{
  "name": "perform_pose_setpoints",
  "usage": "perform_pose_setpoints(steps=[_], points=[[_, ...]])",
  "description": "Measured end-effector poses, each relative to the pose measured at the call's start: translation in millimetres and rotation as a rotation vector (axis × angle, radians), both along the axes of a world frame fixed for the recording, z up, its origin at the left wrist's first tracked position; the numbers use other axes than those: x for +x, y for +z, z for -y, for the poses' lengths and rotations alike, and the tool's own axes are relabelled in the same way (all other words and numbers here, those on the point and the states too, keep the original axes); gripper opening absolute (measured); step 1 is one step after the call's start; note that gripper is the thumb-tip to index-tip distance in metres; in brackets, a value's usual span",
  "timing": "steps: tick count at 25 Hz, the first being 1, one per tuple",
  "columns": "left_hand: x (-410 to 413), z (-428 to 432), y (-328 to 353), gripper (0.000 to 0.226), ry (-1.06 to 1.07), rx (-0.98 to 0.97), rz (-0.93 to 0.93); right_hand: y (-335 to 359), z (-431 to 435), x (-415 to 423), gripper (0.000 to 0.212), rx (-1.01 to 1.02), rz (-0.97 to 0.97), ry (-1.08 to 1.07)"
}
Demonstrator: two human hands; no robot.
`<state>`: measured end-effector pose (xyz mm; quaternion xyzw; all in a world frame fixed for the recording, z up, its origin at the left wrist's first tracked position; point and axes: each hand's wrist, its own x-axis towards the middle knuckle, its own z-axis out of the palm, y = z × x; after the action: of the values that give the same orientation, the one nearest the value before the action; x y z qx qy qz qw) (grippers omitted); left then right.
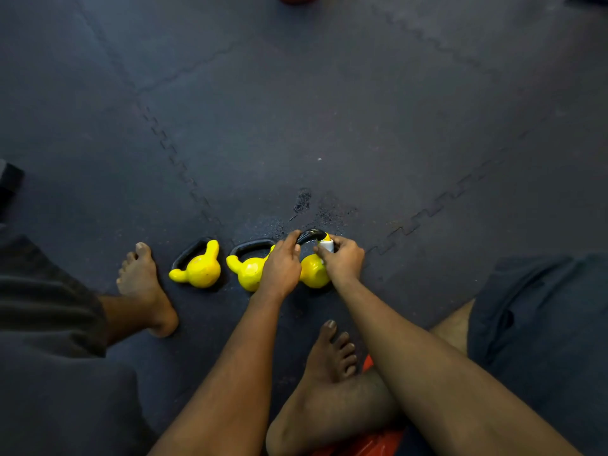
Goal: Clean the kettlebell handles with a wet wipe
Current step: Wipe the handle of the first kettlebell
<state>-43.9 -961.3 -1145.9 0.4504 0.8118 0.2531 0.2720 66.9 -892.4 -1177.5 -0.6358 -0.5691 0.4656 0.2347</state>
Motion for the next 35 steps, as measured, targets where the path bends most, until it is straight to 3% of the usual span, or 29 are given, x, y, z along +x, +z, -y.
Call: perform_pose_setpoints(steps=[9, 13, 17, 22, 25, 29, 35], points=[[-7, 6, -5, 0.04, 0.07, 0.009, 0.072, 3, -16, 4, 0.04, -0.207, -0.267, 0.21], [-8, 4, -4, 0.039, 0.055, 0.0, 0.072, 10, -5, -3, 0.037, -0.031, -0.013, 0.07], [-3, 3, 0, 0.039, 0.039, -0.002, 0.056, 12, 6, -3, 0.033, 0.032, -0.015, 0.001], [-3, 4, 1, 0.039, 0.031, 0.006, 0.072, 12, -14, 3, 0.032, -0.218, -0.249, 0.188], [-4, 3, 2, 0.039, 0.011, -0.003, 0.052, 15, -11, 2, 0.032, -0.125, -0.111, 0.159], [-2, 0, 1, 0.039, -0.014, -0.004, 0.029, 31, 11, -1, 0.034, 0.034, 0.07, -0.063], [1, -4, 2, 0.04, -0.026, 0.007, 0.019, 43, -11, 4, 0.046, -0.105, 0.197, 0.241]])
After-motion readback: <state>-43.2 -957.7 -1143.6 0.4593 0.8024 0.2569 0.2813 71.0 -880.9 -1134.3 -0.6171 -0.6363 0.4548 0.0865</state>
